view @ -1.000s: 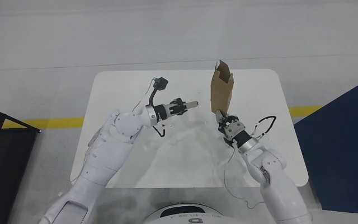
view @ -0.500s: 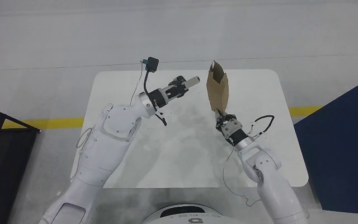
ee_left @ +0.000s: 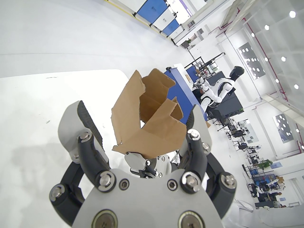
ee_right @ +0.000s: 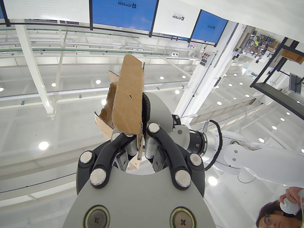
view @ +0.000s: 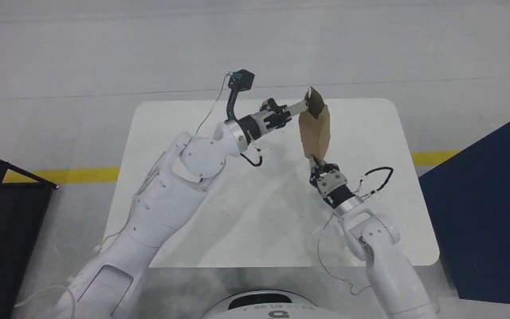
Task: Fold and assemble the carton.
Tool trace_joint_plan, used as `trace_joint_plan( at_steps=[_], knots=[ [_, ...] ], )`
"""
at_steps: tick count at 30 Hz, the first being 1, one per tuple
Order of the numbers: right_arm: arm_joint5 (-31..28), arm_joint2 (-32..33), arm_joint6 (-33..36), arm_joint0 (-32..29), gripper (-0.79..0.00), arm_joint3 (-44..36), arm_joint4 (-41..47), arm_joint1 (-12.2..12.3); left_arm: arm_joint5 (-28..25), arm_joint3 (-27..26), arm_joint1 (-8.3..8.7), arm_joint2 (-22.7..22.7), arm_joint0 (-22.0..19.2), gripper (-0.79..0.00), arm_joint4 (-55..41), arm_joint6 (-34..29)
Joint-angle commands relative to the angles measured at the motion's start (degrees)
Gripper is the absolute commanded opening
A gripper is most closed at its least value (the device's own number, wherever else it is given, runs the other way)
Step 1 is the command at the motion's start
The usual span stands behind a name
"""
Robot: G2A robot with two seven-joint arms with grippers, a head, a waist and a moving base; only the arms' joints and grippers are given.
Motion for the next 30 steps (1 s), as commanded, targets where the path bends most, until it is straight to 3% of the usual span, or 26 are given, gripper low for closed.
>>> trace_joint_plan(
  at_steps=[1, 8, 14, 18, 22, 24, 25, 30],
  knots=[
    [0.13, 0.09, -0.02, -0.02, -0.785, 0.01, 0.12, -0.03, -0.56, 0.68, -0.20, 0.79, -0.76, 0.000, 0.30, -0.88],
    [0.93, 0.18, 0.23, 0.19, -0.785, 0.04, 0.02, -0.08, -0.94, 2.91, -0.75, 2.21, -2.41, -0.043, 2.25, -1.03],
    [1.33, 0.08, 0.27, 0.31, -0.785, 0.04, -0.20, -0.15, -1.45, 4.43, -1.19, 2.46, -3.44, -0.212, 1.35, -1.40],
    [1.37, 0.05, 0.33, 0.37, -0.785, 0.03, -0.38, -0.20, -2.36, 4.98, -1.42, 2.42, -3.89, -0.249, -0.40, -2.87],
    [1.27, 0.06, 0.25, 0.40, -0.785, -0.06, -0.32, -0.27, -2.97, 5.97, -1.61, 1.76, -4.44, -0.209, -4.39, -5.38],
    [1.29, 0.07, 0.19, 0.40, -0.785, -0.11, -0.33, -0.30, -2.95, 6.45, -1.67, 1.44, -4.74, -0.108, -5.07, -5.69],
    [1.29, 0.08, 0.17, 0.39, -0.785, -0.13, -0.34, -0.31, -2.90, 6.57, -1.70, 1.33, -4.85, 0.000, -5.24, -5.64],
    [1.08, 0.09, -0.11, 0.38, -0.785, -0.23, -0.37, -0.39, -2.31, 5.89, -1.82, 1.20, -5.16, 0.000, -3.92, -4.61]
  ],
)
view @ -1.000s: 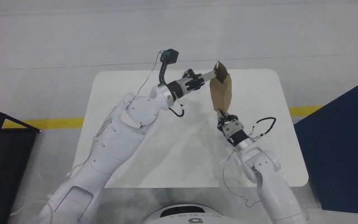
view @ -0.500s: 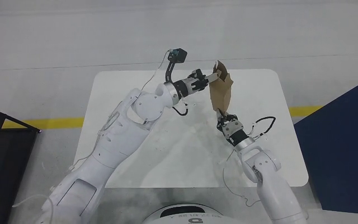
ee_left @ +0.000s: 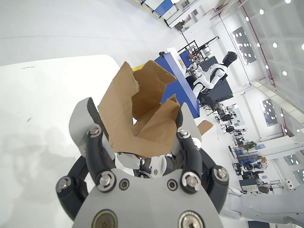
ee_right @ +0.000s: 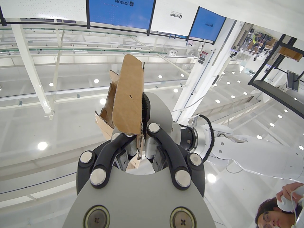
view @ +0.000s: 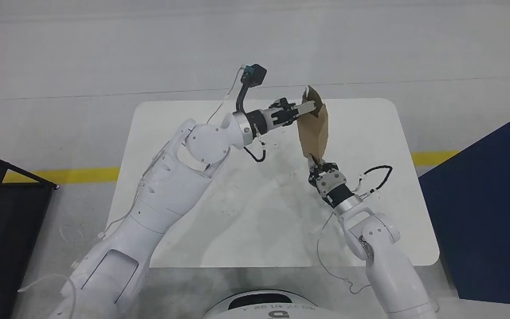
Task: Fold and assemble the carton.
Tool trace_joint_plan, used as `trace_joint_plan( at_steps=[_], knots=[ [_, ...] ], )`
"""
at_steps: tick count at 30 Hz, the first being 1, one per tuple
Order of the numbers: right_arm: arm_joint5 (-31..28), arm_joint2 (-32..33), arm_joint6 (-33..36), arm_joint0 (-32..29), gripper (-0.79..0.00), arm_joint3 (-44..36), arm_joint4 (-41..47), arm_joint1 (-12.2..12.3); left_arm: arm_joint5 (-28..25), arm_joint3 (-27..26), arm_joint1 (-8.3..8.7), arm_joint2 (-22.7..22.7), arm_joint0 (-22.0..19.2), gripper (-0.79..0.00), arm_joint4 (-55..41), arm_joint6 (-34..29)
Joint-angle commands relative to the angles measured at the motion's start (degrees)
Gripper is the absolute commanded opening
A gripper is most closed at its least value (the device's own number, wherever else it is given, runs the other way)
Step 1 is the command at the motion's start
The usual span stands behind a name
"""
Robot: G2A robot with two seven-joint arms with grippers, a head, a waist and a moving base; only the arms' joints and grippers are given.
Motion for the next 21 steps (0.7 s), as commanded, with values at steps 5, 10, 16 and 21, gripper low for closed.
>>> trace_joint_plan(
  at_steps=[5, 10, 16, 21],
  knots=[
    [-0.49, -0.10, -0.18, 0.00, -0.785, -0.20, -0.62, -0.09, 2.19, -2.20, -0.05, 0.61, 0.08, 0.000, 5.03, 1.77],
    [-0.96, -0.32, -0.25, 0.05, -0.785, -0.43, -0.92, -0.20, 4.84, -2.64, -0.29, 1.59, -0.40, -0.111, 7.58, 1.35],
    [-1.01, -0.22, -0.20, 0.11, -0.785, -0.42, -0.94, -0.29, 4.41, -1.49, -0.70, 2.24, -1.47, -0.385, 6.74, -0.65],
    [-0.83, 0.10, -0.20, 0.15, -0.785, -0.46, -0.69, -0.33, 2.85, -0.69, -0.93, 2.39, -2.13, -0.443, 5.62, -2.43]
  ],
)
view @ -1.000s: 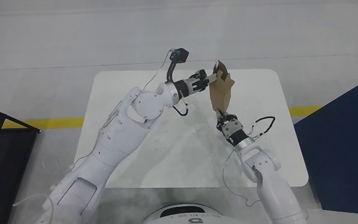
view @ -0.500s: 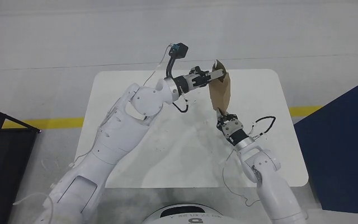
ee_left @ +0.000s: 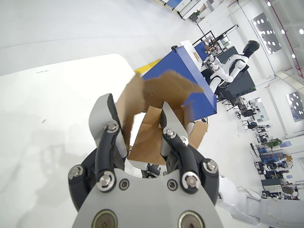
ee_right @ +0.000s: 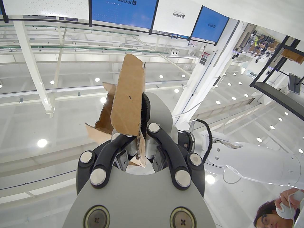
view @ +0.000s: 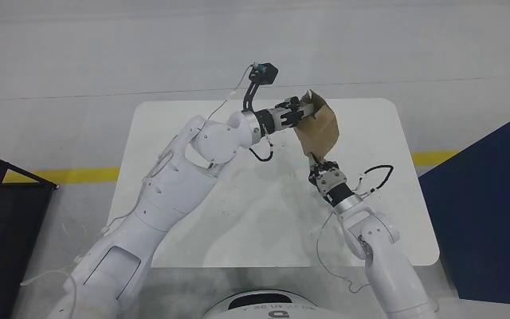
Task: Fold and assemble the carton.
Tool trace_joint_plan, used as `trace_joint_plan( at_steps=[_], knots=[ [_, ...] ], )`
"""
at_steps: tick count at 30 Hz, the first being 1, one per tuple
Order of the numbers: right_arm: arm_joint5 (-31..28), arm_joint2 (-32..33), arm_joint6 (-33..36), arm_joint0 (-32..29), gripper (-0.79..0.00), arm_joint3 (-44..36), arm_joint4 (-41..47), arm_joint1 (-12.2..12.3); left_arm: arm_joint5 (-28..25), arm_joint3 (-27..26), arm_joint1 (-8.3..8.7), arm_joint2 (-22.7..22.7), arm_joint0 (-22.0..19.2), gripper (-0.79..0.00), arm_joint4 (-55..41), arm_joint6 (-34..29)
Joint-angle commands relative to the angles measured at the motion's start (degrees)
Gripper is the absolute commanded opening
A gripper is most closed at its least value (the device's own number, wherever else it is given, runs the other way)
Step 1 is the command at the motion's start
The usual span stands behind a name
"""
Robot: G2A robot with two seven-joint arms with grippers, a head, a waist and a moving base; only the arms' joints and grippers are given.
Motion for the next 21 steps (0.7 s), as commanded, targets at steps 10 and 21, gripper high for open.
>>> trace_joint_plan(
  at_steps=[10, 21],
  knots=[
    [0.38, 1.01, 0.10, 0.28, -0.785, 0.50, 1.56, -0.12, -2.74, 0.44, -0.03, -1.54, 0.11, -0.456, -4.05, -3.34],
    [1.26, 1.73, 0.68, 0.21, -0.785, 0.61, 2.97, -0.21, -2.39, 1.51, 0.11, -3.26, 0.71, -0.400, -5.79, -3.66]
  ],
)
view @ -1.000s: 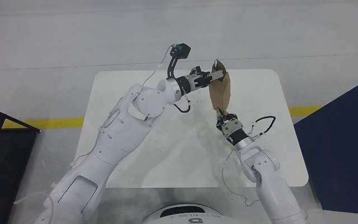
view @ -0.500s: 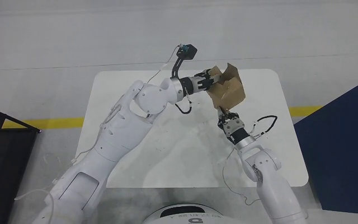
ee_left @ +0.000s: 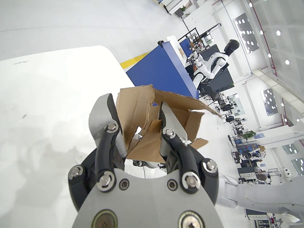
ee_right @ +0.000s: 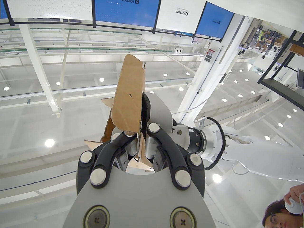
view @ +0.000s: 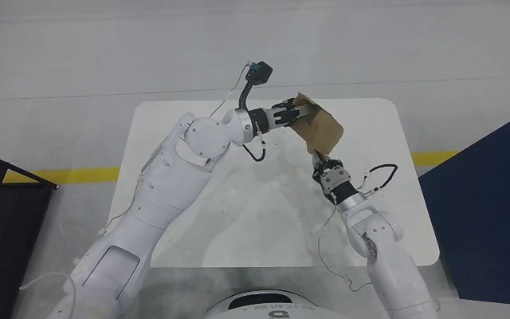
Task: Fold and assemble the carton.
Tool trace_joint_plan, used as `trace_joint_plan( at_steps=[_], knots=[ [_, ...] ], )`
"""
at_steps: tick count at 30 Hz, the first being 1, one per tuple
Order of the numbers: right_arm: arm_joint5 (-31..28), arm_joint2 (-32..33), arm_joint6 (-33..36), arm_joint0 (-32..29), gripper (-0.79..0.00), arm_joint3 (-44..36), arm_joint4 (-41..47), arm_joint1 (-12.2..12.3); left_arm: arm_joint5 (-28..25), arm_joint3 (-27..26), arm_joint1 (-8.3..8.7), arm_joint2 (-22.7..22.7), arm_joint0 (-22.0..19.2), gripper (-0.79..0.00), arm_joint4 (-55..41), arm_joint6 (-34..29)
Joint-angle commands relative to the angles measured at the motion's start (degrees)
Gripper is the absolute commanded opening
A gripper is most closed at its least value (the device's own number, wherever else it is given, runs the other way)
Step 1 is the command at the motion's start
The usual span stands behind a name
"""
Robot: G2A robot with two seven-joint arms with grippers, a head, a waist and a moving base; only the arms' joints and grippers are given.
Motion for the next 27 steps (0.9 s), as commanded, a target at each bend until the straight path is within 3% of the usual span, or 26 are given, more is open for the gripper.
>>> trace_joint_plan(
  at_steps=[1, 11, 20, 27],
  knots=[
    [0.25, 0.17, 0.15, -0.09, -0.785, -0.10, 0.39, -0.01, 0.19, 0.00, -0.01, -0.05, 0.12, -0.400, 0.15, 0.27],
    [1.10, 1.06, 0.42, -0.34, -0.785, -0.30, 2.17, -0.06, 0.79, 0.46, -0.08, -0.67, 0.52, -0.496, -0.39, 1.18],
    [2.34, 2.05, 0.56, -0.54, -0.785, -0.28, 4.96, -0.11, 0.73, 3.56, -0.46, -2.53, 0.34, -0.434, -11.71, -2.65],
    [3.84, 2.67, 0.81, -0.63, -0.785, -0.35, 6.75, -0.10, 0.10, 5.68, -0.65, -2.75, -0.56, -0.416, -13.84, -3.20]
  ],
)
